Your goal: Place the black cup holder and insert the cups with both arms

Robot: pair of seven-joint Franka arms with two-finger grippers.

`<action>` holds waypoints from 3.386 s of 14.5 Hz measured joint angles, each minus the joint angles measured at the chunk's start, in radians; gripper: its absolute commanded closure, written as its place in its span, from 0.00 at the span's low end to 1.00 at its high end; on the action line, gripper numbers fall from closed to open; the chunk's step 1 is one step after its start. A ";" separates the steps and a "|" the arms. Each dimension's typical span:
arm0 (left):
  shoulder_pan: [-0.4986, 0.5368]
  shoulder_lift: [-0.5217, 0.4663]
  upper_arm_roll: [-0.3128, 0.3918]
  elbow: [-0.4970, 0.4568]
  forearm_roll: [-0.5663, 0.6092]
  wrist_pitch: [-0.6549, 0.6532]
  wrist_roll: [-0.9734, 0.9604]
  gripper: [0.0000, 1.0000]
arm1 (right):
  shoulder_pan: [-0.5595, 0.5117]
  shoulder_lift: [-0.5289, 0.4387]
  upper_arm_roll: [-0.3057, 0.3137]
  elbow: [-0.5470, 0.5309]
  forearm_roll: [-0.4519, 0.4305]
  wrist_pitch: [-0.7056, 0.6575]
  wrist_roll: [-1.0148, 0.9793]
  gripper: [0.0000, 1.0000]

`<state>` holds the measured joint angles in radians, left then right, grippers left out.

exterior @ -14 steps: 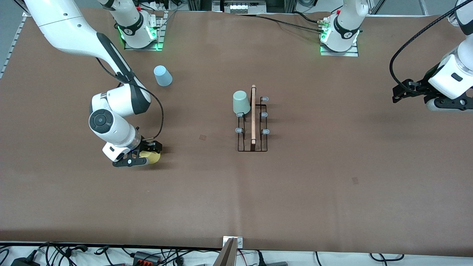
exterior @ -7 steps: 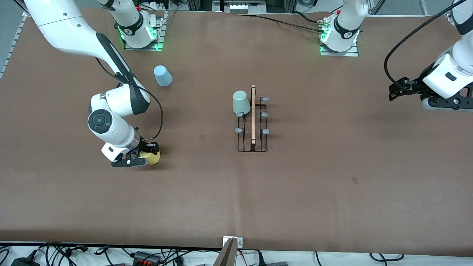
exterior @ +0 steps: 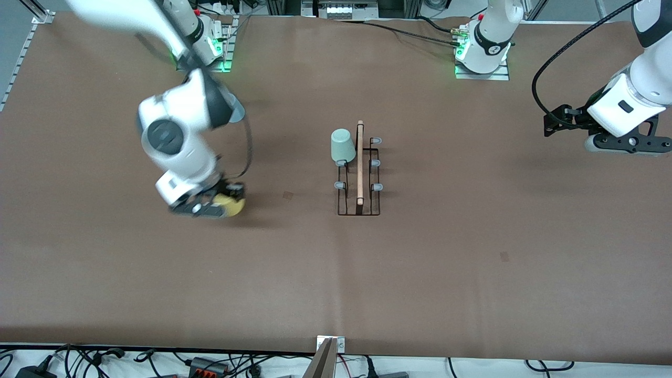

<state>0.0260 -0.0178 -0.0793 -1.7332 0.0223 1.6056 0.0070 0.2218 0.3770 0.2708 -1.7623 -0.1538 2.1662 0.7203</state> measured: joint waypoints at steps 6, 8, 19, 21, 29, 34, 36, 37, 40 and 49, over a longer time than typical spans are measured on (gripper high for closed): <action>0.006 0.000 -0.001 0.001 -0.002 -0.012 0.000 0.00 | 0.221 0.051 0.040 0.148 0.014 0.001 0.429 0.89; 0.005 0.000 -0.004 0.004 -0.004 -0.034 0.001 0.00 | 0.238 0.085 0.040 0.200 0.014 0.008 0.446 0.88; 0.037 -0.062 -0.037 0.043 -0.006 -0.090 0.134 0.00 | 0.291 0.219 0.038 0.240 -0.001 0.168 0.519 0.75; 0.039 -0.045 -0.037 0.042 -0.006 -0.047 0.132 0.00 | 0.292 0.227 0.038 0.241 -0.004 0.177 0.520 0.02; 0.042 0.004 -0.040 0.043 -0.006 0.040 0.099 0.00 | 0.245 0.167 0.024 0.271 0.003 0.039 0.502 0.00; 0.039 0.005 -0.043 0.066 -0.008 0.048 0.097 0.00 | 0.020 -0.048 0.019 0.258 0.054 -0.258 0.155 0.00; 0.040 0.007 -0.043 0.072 -0.011 0.048 0.097 0.00 | -0.079 -0.103 0.017 0.246 0.057 -0.342 -0.017 0.00; 0.042 0.010 -0.043 0.074 -0.025 0.048 0.097 0.00 | -0.134 -0.124 0.016 0.241 0.057 -0.370 -0.107 0.00; 0.044 0.014 -0.042 0.077 -0.046 0.048 0.096 0.00 | -0.299 -0.181 0.012 0.231 0.066 -0.436 -0.376 0.00; 0.043 0.014 -0.045 0.082 -0.046 0.040 0.096 0.00 | -0.342 -0.310 -0.287 0.229 0.110 -0.584 -0.724 0.00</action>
<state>0.0685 -0.0038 -0.1246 -1.6516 -0.0235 1.6452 0.1027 -0.1197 0.0673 -0.0167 -1.5338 -0.0438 1.5827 -0.0038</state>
